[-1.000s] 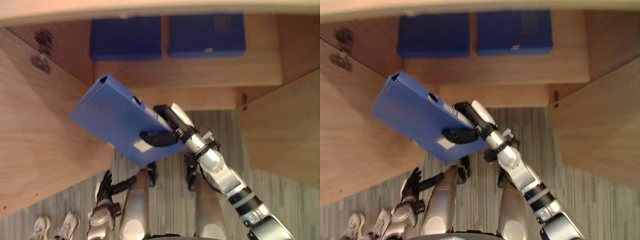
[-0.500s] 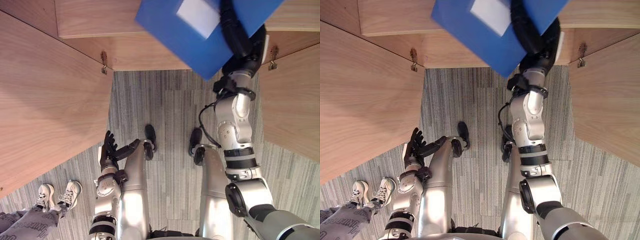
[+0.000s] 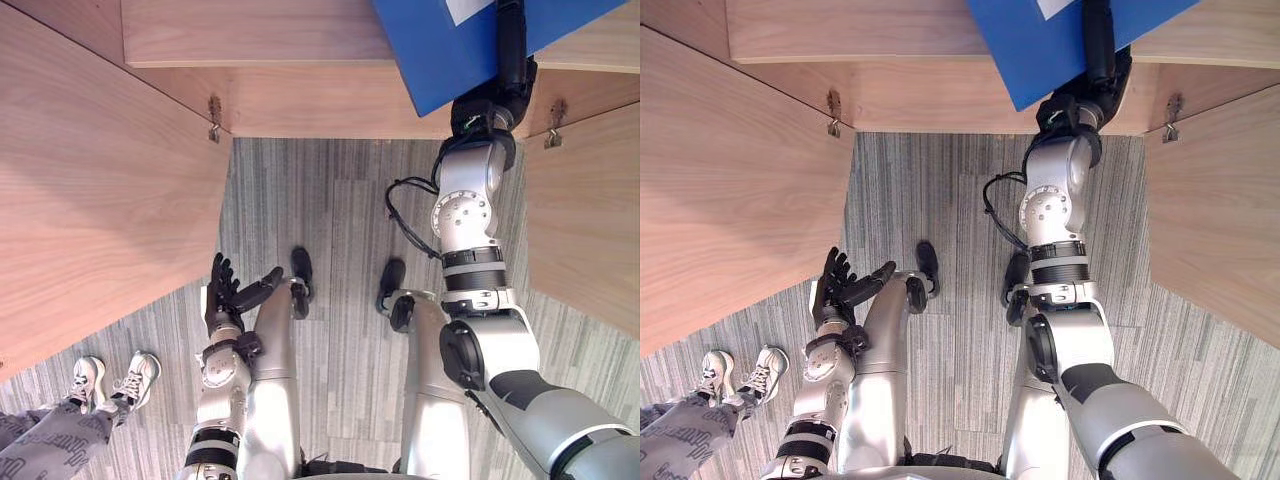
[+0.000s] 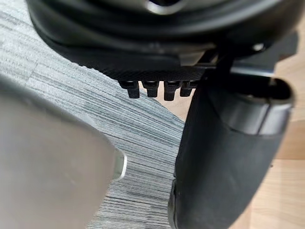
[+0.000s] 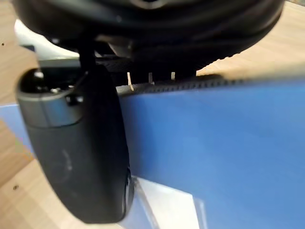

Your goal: Walk over to the cabinet, pick up the folder, carry it to the office cabinet, place the folder inside the office cabinet, then close the office cabinet door

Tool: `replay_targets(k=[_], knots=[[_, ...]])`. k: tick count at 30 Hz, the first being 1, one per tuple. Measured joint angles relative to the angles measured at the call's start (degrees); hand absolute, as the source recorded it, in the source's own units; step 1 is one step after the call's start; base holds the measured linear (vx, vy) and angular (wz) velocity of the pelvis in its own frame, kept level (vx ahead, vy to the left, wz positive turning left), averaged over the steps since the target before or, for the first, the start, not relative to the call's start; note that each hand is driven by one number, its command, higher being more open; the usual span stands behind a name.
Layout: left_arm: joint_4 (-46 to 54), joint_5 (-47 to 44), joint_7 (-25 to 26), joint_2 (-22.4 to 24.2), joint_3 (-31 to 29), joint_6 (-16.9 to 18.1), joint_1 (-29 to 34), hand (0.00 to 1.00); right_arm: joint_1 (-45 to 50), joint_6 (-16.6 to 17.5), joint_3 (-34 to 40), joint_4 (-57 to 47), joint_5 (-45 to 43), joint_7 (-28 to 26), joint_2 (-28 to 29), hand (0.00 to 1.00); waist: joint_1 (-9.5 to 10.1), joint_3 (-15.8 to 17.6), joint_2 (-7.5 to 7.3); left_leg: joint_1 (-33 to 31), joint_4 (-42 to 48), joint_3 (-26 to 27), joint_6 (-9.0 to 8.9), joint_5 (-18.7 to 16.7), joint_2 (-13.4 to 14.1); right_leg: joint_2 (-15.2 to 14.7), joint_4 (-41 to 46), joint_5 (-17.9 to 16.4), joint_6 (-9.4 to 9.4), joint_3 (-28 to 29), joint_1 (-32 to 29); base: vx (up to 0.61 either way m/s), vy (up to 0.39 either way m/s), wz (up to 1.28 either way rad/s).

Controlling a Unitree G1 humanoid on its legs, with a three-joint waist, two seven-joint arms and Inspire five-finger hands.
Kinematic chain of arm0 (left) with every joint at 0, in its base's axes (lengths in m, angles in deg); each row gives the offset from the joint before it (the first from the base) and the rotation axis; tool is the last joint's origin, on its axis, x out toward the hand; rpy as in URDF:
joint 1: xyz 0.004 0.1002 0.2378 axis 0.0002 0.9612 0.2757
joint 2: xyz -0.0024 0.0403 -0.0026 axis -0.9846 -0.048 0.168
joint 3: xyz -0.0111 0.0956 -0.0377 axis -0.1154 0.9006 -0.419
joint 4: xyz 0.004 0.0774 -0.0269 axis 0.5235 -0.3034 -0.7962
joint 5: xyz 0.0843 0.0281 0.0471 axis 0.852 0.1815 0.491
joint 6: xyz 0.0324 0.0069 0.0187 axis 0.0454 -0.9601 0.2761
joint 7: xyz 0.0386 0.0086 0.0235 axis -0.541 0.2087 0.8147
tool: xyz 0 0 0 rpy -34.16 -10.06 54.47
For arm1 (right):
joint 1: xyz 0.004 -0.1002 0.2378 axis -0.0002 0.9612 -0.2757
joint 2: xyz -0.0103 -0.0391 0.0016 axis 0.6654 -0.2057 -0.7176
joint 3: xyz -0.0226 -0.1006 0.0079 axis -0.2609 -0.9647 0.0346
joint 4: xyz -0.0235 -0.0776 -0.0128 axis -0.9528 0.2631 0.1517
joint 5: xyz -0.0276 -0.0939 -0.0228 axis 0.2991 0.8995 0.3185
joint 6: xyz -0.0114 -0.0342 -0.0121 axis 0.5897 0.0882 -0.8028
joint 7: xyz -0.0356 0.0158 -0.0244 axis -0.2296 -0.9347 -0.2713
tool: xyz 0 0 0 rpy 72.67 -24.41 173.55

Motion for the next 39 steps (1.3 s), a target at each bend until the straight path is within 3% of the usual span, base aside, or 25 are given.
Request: replay_targets(k=[4, 11, 16, 20, 25, 26, 33, 39], knots=[[-0.1, 0.0, 0.1, 0.3, 0.0, 0.0, 0.0, 1.00, -1.8, -0.1, -1.6, 0.3, 0.0, -0.2, -0.3, 1.00, -0.06, 0.0, 0.07, 0.3, -1.8, -0.2, -0.55, 1.6, 0.1, 0.0, -0.6, 0.6, -0.96, -0.7, 0.0, -0.06, -0.066, 0.07], [-1.5, -0.2, 0.1, 1.0, 0.0, 0.0, -1.2, 1.00, -8.8, -3.9, -9.4, 2.8, 1.7, -3.8, -3.2, 1.00, 0.50, -0.2, 0.39, 1.4, -4.2, -0.9, -0.78, 3.5, 0.7, 0.7, -2.5, 1.3, -1.89, -2.3, 1.3, -0.02, -0.034, 0.02], [-6.2, -1.2, 0.1, 1.4, 1.1, 0.3, -2.2, 1.00, -8.8, -10.0, -13.1, 9.6, 12.8, -3.9, -2.9, 1.00, -0.11, -1.6, 0.44, 5.0, -7.4, -0.2, -0.72, 3.8, 1.0, 1.1, -6.5, 1.8, -1.85, -3.2, 5.3, 0.01, 0.004, 0.00], [-7.6, -1.2, 0.6, 1.1, 0.9, 0.7, -2.5, 1.00, -9.5, -10.5, -15.5, 11.7, 18.0, -4.0, -2.4, 1.00, -0.92, -1.6, 0.44, 5.8, -8.5, 0.3, -0.72, 3.9, 1.1, 1.2, -7.5, 2.2, -1.79, -3.1, 5.8, 0.01, 0.000, -0.02], [-9.3, -1.2, 0.6, 0.5, 0.8, 1.1, -2.5, 1.00, -12.5, -11.7, -17.1, 17.7, 18.3, -5.2, -2.9, 1.00, -1.98, -1.6, 0.45, 7.2, -10.0, 0.2, -0.84, 4.4, 1.1, 1.3, -9.1, 2.7, -1.76, -3.5, 7.4, -0.02, -0.004, 0.01], [-9.4, -1.2, 0.6, 0.4, 0.8, 1.1, -2.5, 1.00, -12.7, -11.7, -18.1, 18.1, 18.3, -5.7, -3.7, 0.00, -2.04, -1.6, 0.45, 7.2, -10.5, 0.3, -0.79, 4.7, 1.1, 1.3, -9.5, 2.9, -1.74, -3.8, 7.4, -0.05, -0.009, 0.01], [-11.1, -1.2, -0.1, -0.2, 1.0, 2.0, -2.5, 1.00, -12.1, -14.0, -23.2, 19.8, 23.9, -12.6, -10.8, 0.00, -2.70, -1.6, 0.45, 7.3, -11.7, 0.4, -0.80, 5.8, 1.2, 1.3, -10.5, 3.7, -1.97, -4.4, 7.4, -0.03, -0.005, 0.00], [-11.6, -1.2, -1.3, -0.7, 1.6, 2.5, -2.6, 1.00, -9.1, -14.1, -23.8, 18.6, 27.9, -18.1, -16.5, 0.00, -2.38, -1.6, 0.43, 7.3, -12.4, 0.4, -0.82, 5.9, 1.1, 1.3, -11.2, 3.9, -1.84, -4.5, 7.5, 0.00, 0.000, 0.00]])
